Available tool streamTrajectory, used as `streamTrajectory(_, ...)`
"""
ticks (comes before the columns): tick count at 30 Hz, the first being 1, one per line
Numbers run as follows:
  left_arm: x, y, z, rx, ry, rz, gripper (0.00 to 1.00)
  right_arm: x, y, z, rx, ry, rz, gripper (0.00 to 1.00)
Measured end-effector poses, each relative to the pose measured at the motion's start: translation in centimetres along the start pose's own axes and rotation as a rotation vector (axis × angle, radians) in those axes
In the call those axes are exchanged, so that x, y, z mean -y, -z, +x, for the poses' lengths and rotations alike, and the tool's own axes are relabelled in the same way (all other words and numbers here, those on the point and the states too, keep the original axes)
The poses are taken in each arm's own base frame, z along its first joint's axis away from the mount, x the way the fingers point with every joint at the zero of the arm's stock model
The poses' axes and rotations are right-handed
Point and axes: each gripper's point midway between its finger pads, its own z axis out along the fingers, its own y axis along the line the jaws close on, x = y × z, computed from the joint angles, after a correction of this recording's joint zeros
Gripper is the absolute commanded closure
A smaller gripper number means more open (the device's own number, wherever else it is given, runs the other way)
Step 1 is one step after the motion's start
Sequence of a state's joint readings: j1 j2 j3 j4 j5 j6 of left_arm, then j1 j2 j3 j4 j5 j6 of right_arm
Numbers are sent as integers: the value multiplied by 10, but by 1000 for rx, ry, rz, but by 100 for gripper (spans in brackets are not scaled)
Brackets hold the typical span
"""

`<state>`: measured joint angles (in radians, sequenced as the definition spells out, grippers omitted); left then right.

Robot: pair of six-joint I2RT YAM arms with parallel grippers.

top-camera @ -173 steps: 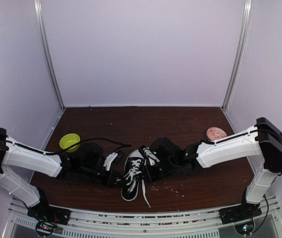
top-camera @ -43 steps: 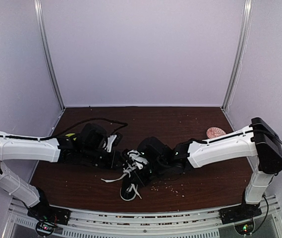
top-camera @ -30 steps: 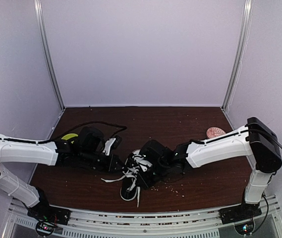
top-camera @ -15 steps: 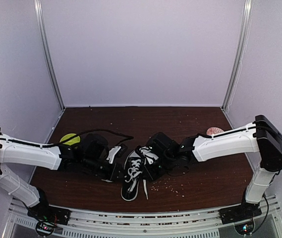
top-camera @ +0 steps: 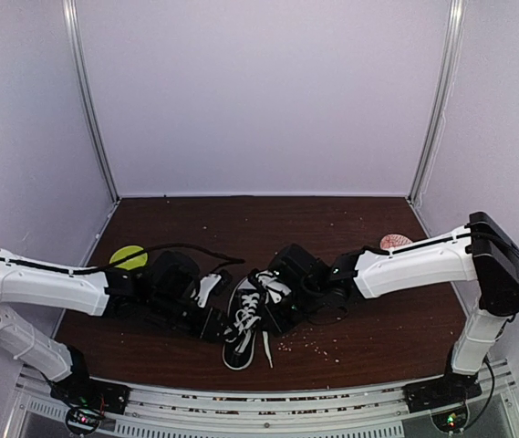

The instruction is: Tie the shoes

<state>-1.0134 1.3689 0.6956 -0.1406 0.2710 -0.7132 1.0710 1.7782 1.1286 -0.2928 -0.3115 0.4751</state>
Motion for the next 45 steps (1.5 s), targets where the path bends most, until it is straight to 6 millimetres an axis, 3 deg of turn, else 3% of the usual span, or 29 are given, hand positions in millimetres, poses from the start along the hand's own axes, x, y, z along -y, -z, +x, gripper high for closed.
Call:
streamTrajectory(4, 4, 22, -21, 96, 10, 4, 42, -1, 0, -1, 3, 0, -5, 100)
streamTrajectory(7, -10, 29, -34, 144, 61, -32, 42, -2, 0, -1, 7, -1, -8, 100)
streamTrajectory(10, -25, 27, -41, 153, 113, -71, 47, -2, -1, -2, 12, -1, -10, 100)
streamTrajectory(14, -30, 11, -51, 127, 141, -90, 53, -1, -1, -1, 11, -1, -10, 100)
streamTrajectory(20, -34, -8, -48, 86, 161, -87, 58, -2, -1, -2, 13, -1, -12, 100)
streamTrajectory(31, -31, -24, -46, 63, 190, -40, 69, -3, -1, -2, 13, -3, -19, 100)
streamTrajectory(35, -34, -29, -42, 44, 204, -41, 77, -3, -1, -2, 13, -3, -23, 100)
streamTrajectory(41, -32, -30, -43, 46, 221, -29, 99, -4, -1, -3, 15, -6, -25, 100)
streamTrajectory(45, -30, -29, -47, 62, 215, -21, 100, -4, -1, -2, 14, -6, -26, 100)
